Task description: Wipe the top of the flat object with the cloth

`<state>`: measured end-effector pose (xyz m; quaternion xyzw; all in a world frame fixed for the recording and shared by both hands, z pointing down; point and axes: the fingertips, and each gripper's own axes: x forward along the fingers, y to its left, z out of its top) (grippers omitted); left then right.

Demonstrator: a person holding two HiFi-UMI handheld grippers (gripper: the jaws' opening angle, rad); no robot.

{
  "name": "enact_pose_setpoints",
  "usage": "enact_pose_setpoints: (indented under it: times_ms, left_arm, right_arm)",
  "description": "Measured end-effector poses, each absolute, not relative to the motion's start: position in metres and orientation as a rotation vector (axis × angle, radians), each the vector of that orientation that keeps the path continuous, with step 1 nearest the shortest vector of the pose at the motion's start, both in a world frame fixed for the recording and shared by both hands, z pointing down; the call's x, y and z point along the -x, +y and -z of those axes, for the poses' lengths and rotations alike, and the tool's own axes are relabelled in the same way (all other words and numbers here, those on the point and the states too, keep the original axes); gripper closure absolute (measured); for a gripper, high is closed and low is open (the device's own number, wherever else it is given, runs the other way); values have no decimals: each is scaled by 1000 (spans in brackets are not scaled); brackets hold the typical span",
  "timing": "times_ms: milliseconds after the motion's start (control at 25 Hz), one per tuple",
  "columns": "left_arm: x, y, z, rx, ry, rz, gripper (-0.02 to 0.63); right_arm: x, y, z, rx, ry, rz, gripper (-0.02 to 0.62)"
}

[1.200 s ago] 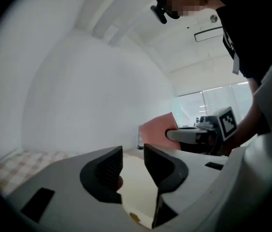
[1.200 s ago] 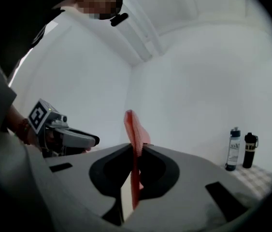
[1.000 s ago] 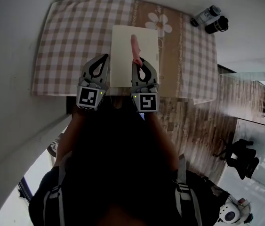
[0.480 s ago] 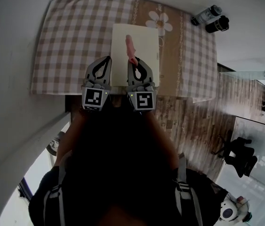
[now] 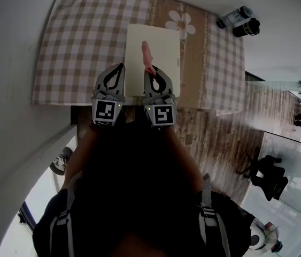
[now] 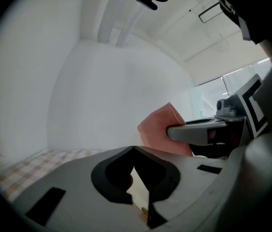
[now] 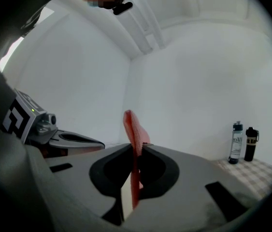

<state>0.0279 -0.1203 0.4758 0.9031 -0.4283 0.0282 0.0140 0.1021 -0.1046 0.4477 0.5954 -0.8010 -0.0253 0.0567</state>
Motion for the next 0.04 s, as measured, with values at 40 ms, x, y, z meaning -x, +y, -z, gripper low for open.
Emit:
enact_pose_setpoints:
  times_ms: [40]
  left_arm:
    - [-27, -120, -477, -2809, -1336, -89, 615]
  right_arm:
    - [-102, -105, -449, -1802, -2429, 76, 578]
